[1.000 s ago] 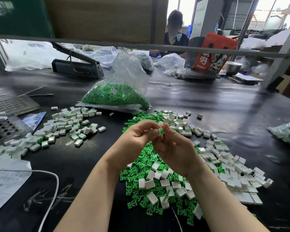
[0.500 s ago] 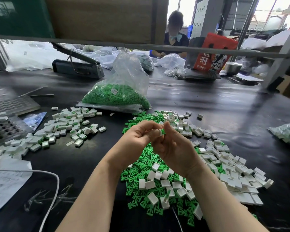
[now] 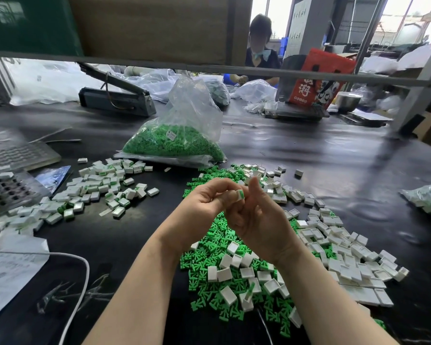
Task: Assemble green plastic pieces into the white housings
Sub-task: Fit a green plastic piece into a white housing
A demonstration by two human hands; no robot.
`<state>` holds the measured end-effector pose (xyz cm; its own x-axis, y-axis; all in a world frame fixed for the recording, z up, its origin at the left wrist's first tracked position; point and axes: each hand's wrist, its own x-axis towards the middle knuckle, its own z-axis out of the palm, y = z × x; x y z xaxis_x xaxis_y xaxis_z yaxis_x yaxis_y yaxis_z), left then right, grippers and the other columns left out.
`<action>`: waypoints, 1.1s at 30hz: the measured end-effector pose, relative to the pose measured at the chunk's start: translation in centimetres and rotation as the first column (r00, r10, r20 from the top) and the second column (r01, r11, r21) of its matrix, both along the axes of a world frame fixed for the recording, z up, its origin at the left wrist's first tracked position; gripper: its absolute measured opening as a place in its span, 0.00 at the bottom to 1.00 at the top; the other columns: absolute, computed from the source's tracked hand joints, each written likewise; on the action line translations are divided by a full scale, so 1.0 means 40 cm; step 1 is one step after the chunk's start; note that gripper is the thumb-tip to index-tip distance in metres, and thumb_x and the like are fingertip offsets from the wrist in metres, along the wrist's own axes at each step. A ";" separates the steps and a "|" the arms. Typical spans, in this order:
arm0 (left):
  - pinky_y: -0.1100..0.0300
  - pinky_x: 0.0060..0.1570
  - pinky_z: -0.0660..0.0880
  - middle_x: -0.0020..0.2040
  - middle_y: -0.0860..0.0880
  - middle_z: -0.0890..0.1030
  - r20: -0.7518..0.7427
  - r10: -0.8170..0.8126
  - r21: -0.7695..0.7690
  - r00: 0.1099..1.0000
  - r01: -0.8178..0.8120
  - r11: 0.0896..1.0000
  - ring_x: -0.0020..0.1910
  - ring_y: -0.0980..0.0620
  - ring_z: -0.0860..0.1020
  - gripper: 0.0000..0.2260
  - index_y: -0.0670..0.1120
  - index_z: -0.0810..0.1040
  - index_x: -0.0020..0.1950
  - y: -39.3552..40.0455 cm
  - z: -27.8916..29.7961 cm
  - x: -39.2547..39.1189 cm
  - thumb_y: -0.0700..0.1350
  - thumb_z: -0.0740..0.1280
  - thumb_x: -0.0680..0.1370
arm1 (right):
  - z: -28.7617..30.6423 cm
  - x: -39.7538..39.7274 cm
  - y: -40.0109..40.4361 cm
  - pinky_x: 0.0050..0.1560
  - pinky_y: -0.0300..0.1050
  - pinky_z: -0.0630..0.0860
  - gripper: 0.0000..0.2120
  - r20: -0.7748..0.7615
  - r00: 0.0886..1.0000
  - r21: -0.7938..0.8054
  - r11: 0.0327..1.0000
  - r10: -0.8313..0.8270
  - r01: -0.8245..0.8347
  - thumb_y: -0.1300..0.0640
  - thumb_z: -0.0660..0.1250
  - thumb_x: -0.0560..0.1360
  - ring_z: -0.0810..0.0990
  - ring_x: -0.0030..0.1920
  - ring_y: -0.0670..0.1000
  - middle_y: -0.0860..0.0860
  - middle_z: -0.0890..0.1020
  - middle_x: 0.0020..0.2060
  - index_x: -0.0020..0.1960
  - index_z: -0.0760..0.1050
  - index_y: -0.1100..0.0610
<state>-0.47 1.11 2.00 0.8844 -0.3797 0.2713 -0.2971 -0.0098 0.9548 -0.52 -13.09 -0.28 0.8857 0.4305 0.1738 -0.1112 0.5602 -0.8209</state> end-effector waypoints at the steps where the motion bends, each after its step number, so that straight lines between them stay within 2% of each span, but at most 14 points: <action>1: 0.66 0.48 0.74 0.38 0.55 0.82 -0.004 -0.001 -0.010 1.000 0.001 1.000 0.42 0.58 0.79 0.06 0.42 0.79 0.50 -0.001 0.000 0.000 0.37 0.62 0.80 | 0.002 0.000 -0.002 0.31 0.35 0.66 0.21 -0.002 1.000 0.009 1.000 0.012 -0.012 0.41 0.61 0.75 0.68 0.30 0.45 0.52 0.68 0.35 0.49 0.75 0.60; 3: 0.65 0.48 0.75 0.38 0.53 0.82 -0.004 0.001 -0.019 1.000 -0.001 1.000 0.40 0.56 0.79 0.07 0.43 0.80 0.50 0.000 -0.001 -0.001 0.37 0.62 0.80 | 0.003 0.000 -0.005 0.32 0.36 0.67 0.20 -0.008 1.000 0.026 0.999 0.027 -0.027 0.43 0.59 0.77 0.70 0.30 0.46 0.52 0.70 0.35 0.50 0.74 0.61; 5: 0.59 0.49 0.76 0.38 0.51 0.81 0.004 0.007 -0.013 1.000 -0.007 1.000 0.39 0.54 0.79 0.06 0.41 0.79 0.50 0.003 -0.002 0.002 0.38 0.62 0.80 | 0.004 0.001 -0.009 0.33 0.37 0.69 0.18 -0.006 1.000 0.001 1.000 0.008 -0.008 0.45 0.60 0.77 0.72 0.30 0.46 0.51 0.74 0.33 0.48 0.74 0.60; 7: 0.51 0.51 0.76 0.39 0.47 0.80 0.024 0.036 0.007 0.999 -0.037 0.999 0.39 0.51 0.78 0.06 0.39 0.79 0.50 0.004 -0.006 0.005 0.38 0.63 0.81 | 0.004 0.003 -0.012 0.34 0.38 0.68 0.15 0.020 0.996 -0.123 0.989 -0.082 0.084 0.47 0.63 0.75 0.73 0.30 0.47 0.51 0.76 0.31 0.45 0.76 0.59; 9: 0.53 0.52 0.74 0.43 0.45 0.77 0.074 0.111 0.064 0.991 -0.116 0.991 0.42 0.51 0.76 0.05 0.42 0.79 0.47 0.004 -0.012 0.009 0.39 0.64 0.80 | 0.004 0.004 -0.016 0.33 0.40 0.67 0.16 0.101 0.976 -0.284 0.934 -0.194 0.215 0.47 0.63 0.77 0.74 0.32 0.48 0.55 0.78 0.32 0.43 0.78 0.59; 12: 0.63 0.43 0.73 0.43 0.51 0.77 0.146 0.223 0.139 0.964 -0.243 0.960 0.40 0.57 0.75 0.05 0.47 0.80 0.45 0.008 -0.021 0.018 0.41 0.66 0.80 | 0.003 0.004 -0.016 0.32 0.39 0.69 0.16 0.234 0.913 -0.380 0.833 -0.334 0.402 0.46 0.66 0.76 0.75 0.33 0.48 0.56 0.82 0.35 0.43 0.81 0.60; 15: 0.61 0.31 0.74 0.33 0.56 0.78 0.146 0.314 0.122 0.938 -0.332 0.935 0.32 0.59 0.74 0.05 0.48 0.82 0.44 0.020 -0.031 0.028 0.44 0.68 0.79 | 0.002 0.009 -0.015 0.32 0.40 0.72 0.09 0.339 0.841 -0.399 0.744 -0.423 0.535 0.54 0.69 0.75 0.78 0.33 0.48 0.53 0.83 0.35 0.46 0.81 0.60; 17: 0.61 0.30 0.75 0.32 0.56 0.80 0.163 0.337 0.137 0.927 -0.360 0.923 0.30 0.61 0.75 0.04 0.48 0.83 0.45 0.024 -0.036 0.031 0.44 0.70 0.78 | 0.005 0.010 -0.018 0.35 0.37 0.75 0.03 0.406 0.807 -0.412 0.703 -0.428 0.580 0.59 0.71 0.75 0.81 0.36 0.47 0.52 0.85 0.37 0.47 0.81 0.58; 19: 0.63 0.32 0.75 0.34 0.56 0.82 0.166 0.339 0.138 0.926 -0.362 0.922 0.32 0.60 0.78 0.03 0.49 0.84 0.46 0.025 -0.038 0.031 0.43 0.71 0.77 | 0.006 0.010 -0.022 0.36 0.36 0.76 0.03 0.456 0.789 -0.436 0.670 -0.411 0.600 0.61 0.72 0.74 0.82 0.38 0.46 0.52 0.85 0.38 0.48 0.82 0.59; 22: 0.61 0.40 0.78 0.38 0.52 0.85 0.180 0.327 0.163 0.928 -0.356 0.920 0.39 0.55 0.82 0.03 0.48 0.85 0.48 0.024 -0.040 0.033 0.42 0.72 0.76 | 0.006 0.012 -0.027 0.39 0.45 0.80 0.03 0.516 0.766 -0.497 0.594 -0.383 0.632 0.62 0.72 0.74 0.83 0.40 0.52 0.54 0.84 0.39 0.48 0.81 0.61; 25: 0.68 0.37 0.75 0.37 0.55 0.84 0.240 0.305 0.226 0.922 -0.358 0.906 0.36 0.62 0.80 0.04 0.46 0.85 0.50 0.022 -0.042 0.032 0.42 0.72 0.76 | 0.001 0.015 -0.029 0.41 0.52 0.81 0.01 0.584 0.738 -0.562 0.487 -0.339 0.669 0.63 0.71 0.74 0.82 0.39 0.56 0.55 0.83 0.37 0.45 0.80 0.59; 28: 0.69 0.33 0.73 0.36 0.56 0.83 0.242 0.296 0.249 0.924 -0.354 0.902 0.32 0.64 0.77 0.05 0.46 0.85 0.50 0.023 -0.045 0.030 0.43 0.72 0.76 | -0.005 0.019 -0.029 0.34 0.45 0.78 0.03 0.634 0.701 -0.576 0.406 -0.327 0.710 0.62 0.71 0.73 0.81 0.35 0.52 0.50 0.82 0.33 0.43 0.79 0.56; 30: 0.68 0.33 0.73 0.36 0.56 0.83 0.230 0.294 0.247 0.928 -0.348 0.904 0.32 0.64 0.78 0.05 0.47 0.85 0.50 0.024 -0.048 0.032 0.43 0.72 0.76 | -0.007 0.019 -0.030 0.33 0.41 0.77 0.03 0.638 0.694 -0.572 0.398 -0.334 0.717 0.61 0.72 0.73 0.81 0.34 0.51 0.49 0.82 0.33 0.42 0.79 0.55; 33: 0.69 0.33 0.73 0.36 0.57 0.83 0.210 0.296 0.241 0.932 -0.343 0.908 0.33 0.63 0.78 0.05 0.48 0.85 0.51 0.024 -0.049 0.035 0.43 0.72 0.76 | -0.007 0.018 -0.032 0.35 0.42 0.79 0.03 0.625 0.702 -0.570 0.415 -0.342 0.709 0.61 0.72 0.73 0.82 0.35 0.52 0.50 0.82 0.34 0.42 0.79 0.56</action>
